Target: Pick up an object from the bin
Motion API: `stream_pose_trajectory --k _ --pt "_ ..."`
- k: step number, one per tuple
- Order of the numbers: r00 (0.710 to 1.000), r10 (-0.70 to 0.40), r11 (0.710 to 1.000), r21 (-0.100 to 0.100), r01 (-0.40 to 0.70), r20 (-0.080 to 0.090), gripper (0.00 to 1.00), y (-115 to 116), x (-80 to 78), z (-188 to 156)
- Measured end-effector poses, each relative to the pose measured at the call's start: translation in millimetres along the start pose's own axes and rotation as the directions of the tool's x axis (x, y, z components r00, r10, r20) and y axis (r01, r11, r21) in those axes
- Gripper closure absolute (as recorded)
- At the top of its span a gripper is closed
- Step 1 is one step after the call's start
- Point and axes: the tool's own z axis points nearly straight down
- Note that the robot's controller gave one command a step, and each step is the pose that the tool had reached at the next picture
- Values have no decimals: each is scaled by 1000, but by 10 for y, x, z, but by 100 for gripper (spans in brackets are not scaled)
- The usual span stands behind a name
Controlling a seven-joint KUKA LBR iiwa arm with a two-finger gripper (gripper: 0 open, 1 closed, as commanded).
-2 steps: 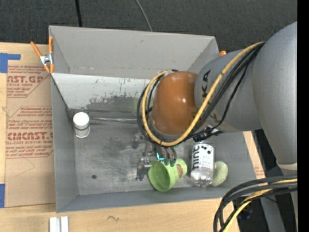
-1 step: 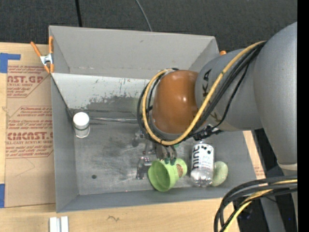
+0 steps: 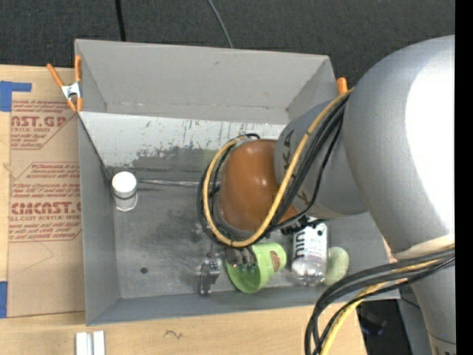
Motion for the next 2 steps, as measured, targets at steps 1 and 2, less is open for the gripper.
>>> stream_pose_trajectory --k 1,2 --pt "999 -35 999 1 35 -4 0 67 34 -199" --pt "1000 17 1000 2 -17 -5 0 -244 92 -255"
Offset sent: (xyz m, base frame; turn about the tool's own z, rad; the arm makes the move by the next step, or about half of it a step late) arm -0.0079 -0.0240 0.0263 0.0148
